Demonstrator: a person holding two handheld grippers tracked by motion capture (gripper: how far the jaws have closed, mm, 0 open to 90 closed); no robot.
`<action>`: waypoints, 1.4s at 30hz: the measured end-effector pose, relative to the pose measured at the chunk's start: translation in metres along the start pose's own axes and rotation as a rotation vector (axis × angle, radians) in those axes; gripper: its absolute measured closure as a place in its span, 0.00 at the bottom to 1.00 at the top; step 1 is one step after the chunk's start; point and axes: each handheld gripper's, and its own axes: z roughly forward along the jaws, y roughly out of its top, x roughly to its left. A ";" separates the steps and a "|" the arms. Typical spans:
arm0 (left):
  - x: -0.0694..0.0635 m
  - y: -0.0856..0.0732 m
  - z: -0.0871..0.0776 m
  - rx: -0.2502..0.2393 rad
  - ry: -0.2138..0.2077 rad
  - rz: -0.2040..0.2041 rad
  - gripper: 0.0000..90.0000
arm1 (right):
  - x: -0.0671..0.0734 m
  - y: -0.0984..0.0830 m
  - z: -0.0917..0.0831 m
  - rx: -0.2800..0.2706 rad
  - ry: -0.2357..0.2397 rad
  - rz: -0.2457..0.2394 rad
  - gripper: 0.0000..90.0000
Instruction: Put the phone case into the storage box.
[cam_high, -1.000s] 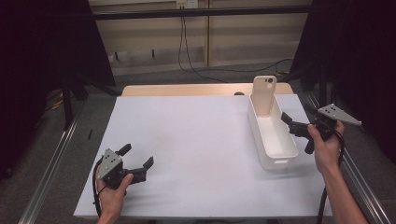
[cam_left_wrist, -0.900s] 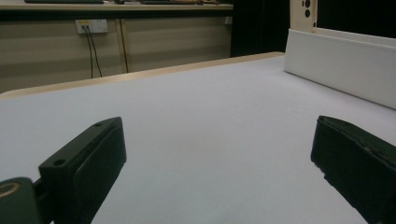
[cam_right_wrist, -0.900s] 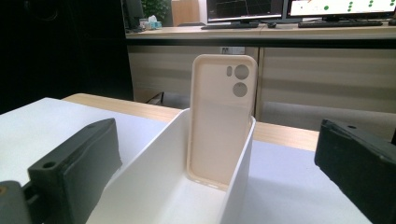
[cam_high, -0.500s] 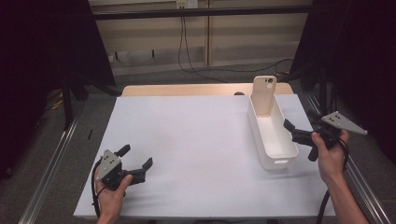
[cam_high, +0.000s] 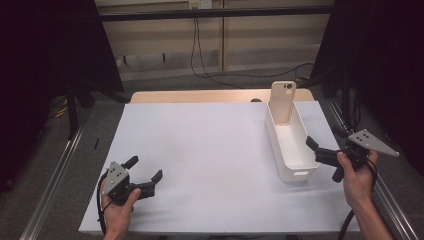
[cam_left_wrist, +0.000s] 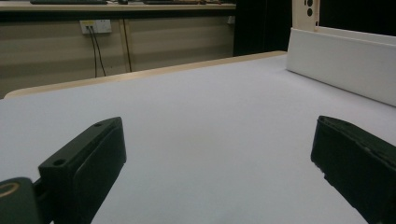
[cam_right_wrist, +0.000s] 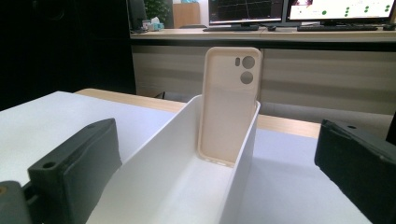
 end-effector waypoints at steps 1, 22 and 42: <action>0.000 0.000 0.000 -0.001 0.004 -0.004 0.04 | 0.000 -0.001 -0.001 0.000 0.000 0.002 0.00; -0.001 0.000 -0.007 -0.007 0.015 -0.015 0.04 | 0.013 -0.023 -0.033 0.013 0.000 0.016 0.00; 0.000 0.000 -0.009 -0.003 0.025 -0.016 0.04 | 0.024 -0.048 -0.062 0.039 -0.036 0.029 0.00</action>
